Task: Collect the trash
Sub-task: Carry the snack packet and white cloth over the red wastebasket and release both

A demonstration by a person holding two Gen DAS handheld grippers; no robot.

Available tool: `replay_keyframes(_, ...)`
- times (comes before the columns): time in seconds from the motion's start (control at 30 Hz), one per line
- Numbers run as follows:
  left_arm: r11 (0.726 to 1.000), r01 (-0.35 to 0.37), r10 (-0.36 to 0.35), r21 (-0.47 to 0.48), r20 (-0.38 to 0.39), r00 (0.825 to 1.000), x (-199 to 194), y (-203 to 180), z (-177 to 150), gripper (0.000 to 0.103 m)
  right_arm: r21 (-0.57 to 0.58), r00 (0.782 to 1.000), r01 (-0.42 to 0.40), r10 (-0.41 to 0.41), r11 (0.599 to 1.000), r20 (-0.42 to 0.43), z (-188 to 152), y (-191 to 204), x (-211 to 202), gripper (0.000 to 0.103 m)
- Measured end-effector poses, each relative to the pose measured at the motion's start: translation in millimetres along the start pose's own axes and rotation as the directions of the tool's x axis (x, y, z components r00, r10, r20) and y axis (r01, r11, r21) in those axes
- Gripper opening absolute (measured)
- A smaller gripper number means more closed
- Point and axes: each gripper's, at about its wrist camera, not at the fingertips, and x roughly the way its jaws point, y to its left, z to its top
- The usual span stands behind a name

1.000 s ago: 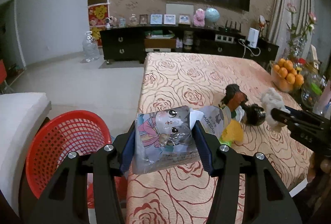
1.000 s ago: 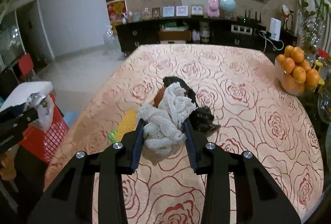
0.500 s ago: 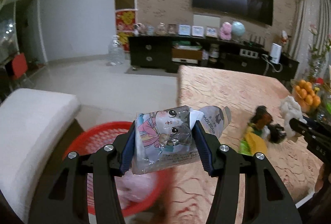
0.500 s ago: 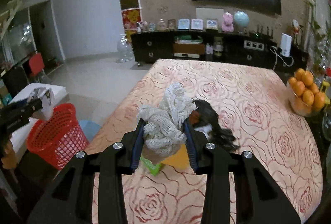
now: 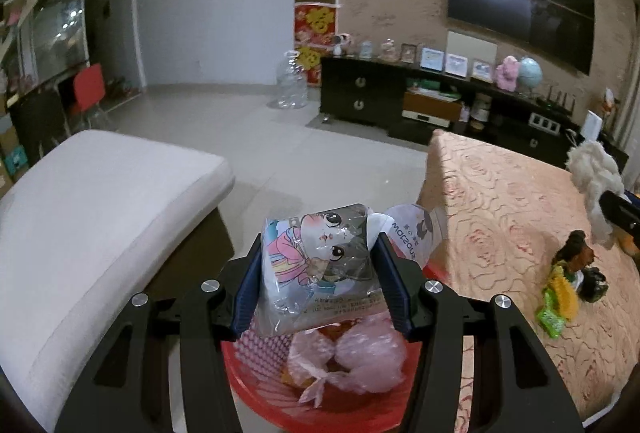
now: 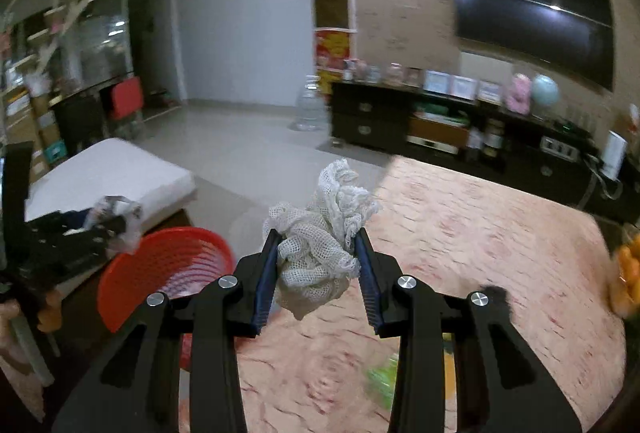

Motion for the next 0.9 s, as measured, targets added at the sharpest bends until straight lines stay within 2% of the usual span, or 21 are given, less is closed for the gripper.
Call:
replay_keyframes(0.1, 1.000, -0.024, 0.024, 0.001, -0.021, 0.999, 6.2, 8.0, -4.0, 0.051, -0.019, 0.997, -0.064, 0.063, 0.998, -0.033, -5.0, 16.0, 16.7, 0.036)
replay_keyframes(0.27, 0.998, -0.057, 0.058, 0.011, -0.073, 0.996, 18.9, 19.2, -12.9, 0.051, -0.026, 0.980, -0.167, 0.163, 0.986, -0.112, -6.2, 43.8, 46.7, 0.036)
replay_keyframes(0.63, 0.996, -0.071, 0.080, 0.059, -0.178, 0.981, 40.0, 30.1, -34.2, 0.052, -0.031, 0.944, -0.260, 0.248, 0.965, -0.216, -16.8, 89.7, 77.8, 0.039)
replay_keyframes(0.77, 0.996, -0.064, 0.076, 0.063, -0.201, 0.977, 44.8, 30.7, -37.0, 0.054, -0.013, 0.935, -0.278, 0.268, 0.960, -0.231, -19.7, 93.0, 82.8, 0.052)
replay_keyframes(0.8, 0.996, -0.060, 0.072, 0.061, -0.204, 0.976, 45.3, 31.5, -37.4, 0.056, -0.005, 0.935, -0.281, 0.272, 0.960, -0.227, -19.4, 93.1, 82.0, 0.058)
replay_keyframes(0.9, 0.997, -0.055, 0.066, 0.057, -0.203, 0.977, 45.1, 32.6, -36.4, 0.062, 0.009, 0.936, -0.283, 0.278, 0.959, -0.214, -17.5, 92.5, 77.5, 0.066)
